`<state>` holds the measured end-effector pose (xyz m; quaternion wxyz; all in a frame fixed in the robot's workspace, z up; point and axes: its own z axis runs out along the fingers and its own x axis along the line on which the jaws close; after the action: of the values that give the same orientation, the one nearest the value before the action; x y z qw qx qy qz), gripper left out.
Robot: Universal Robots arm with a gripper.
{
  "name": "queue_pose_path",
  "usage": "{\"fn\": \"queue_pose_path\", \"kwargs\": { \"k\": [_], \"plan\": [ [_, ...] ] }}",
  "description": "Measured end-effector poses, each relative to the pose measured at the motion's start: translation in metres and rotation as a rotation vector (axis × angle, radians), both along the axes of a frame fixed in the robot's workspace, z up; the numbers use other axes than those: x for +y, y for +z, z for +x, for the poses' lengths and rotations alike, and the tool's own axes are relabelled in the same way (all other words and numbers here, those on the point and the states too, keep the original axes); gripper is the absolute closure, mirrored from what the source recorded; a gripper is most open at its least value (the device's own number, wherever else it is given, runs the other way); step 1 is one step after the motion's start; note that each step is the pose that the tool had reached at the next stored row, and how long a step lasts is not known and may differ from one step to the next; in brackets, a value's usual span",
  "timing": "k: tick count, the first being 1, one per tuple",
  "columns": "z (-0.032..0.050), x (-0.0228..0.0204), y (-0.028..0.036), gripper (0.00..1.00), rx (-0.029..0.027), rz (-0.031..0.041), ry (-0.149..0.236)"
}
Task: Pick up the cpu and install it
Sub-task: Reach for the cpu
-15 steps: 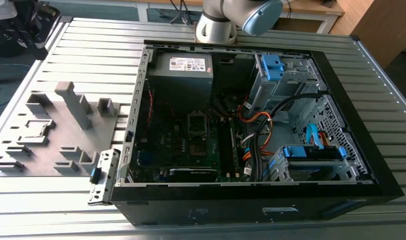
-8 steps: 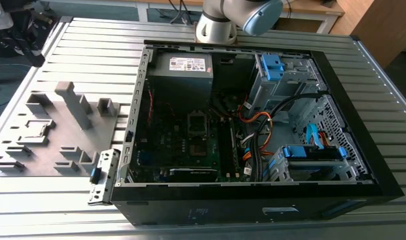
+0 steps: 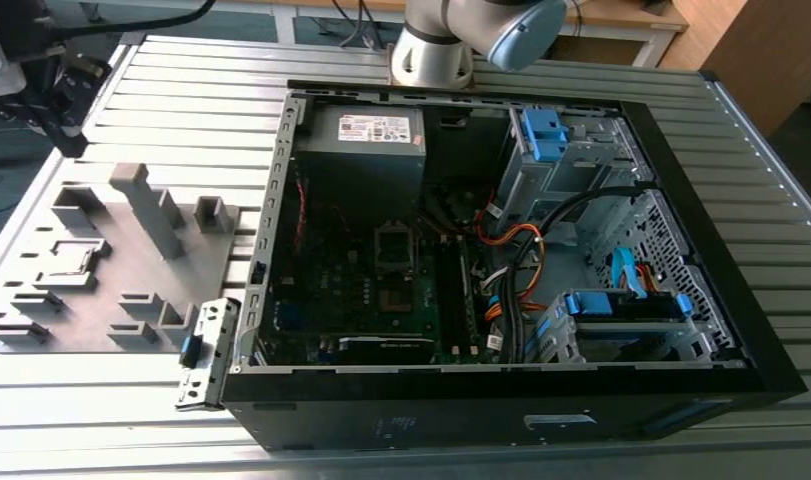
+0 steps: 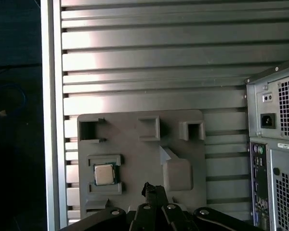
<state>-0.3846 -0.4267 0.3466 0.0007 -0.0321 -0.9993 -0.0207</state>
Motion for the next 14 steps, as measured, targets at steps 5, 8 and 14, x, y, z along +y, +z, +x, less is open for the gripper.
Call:
{"fn": "queue_pose_path", "kwargs": {
  "k": [5,8,14],
  "plan": [
    [-0.002,-0.0073,-0.0091,0.89,0.0002,0.0001,0.004],
    [-0.0041,-0.0095,-0.0138,0.89,0.0003,0.0,0.006],
    [-0.0086,-0.0115,-0.0205,0.89,0.0002,0.0,0.009]
  ]
}}
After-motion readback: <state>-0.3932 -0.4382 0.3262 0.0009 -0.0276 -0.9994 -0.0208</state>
